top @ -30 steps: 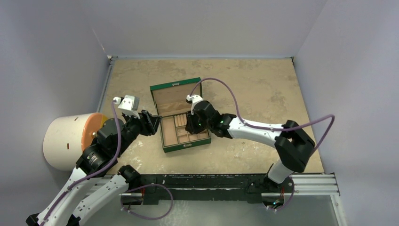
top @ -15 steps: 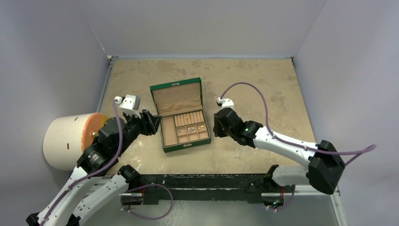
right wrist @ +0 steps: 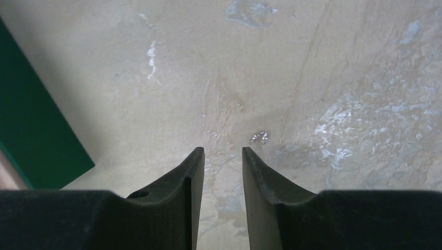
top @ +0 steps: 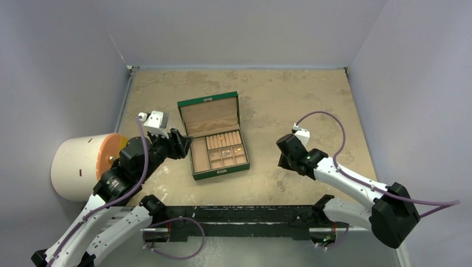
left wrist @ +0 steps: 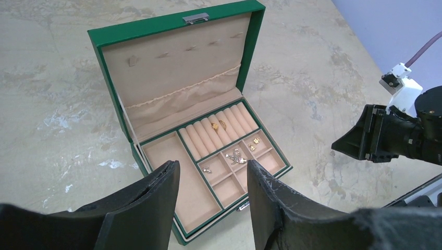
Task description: Organize the mixed jewelry
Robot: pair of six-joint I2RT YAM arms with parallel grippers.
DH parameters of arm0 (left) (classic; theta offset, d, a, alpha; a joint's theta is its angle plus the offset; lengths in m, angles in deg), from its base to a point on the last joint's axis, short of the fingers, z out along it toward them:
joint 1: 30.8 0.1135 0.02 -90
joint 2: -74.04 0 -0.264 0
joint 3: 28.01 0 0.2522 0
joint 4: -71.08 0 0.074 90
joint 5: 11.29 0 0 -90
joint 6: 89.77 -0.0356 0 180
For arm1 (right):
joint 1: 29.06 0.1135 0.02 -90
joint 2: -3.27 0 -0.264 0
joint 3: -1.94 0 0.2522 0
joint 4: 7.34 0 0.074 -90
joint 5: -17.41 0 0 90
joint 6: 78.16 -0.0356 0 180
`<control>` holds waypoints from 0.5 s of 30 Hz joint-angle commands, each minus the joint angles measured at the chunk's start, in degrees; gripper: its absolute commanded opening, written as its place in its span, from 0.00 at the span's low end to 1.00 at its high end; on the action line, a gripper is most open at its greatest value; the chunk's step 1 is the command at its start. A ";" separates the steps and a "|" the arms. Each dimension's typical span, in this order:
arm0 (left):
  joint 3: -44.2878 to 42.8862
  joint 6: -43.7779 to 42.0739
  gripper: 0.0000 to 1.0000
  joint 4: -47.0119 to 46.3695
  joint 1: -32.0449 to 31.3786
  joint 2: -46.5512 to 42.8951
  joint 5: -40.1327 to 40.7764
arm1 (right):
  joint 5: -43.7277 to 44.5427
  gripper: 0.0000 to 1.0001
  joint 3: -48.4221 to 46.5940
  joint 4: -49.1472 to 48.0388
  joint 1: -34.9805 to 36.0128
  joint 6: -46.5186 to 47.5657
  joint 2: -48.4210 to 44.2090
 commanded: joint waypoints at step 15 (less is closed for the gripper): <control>0.00 -0.63 0.50 -1.62 0.56 0.15 0.30 | 0.26 0.34 2.46 -1.74 -7.02 -4.84 7.92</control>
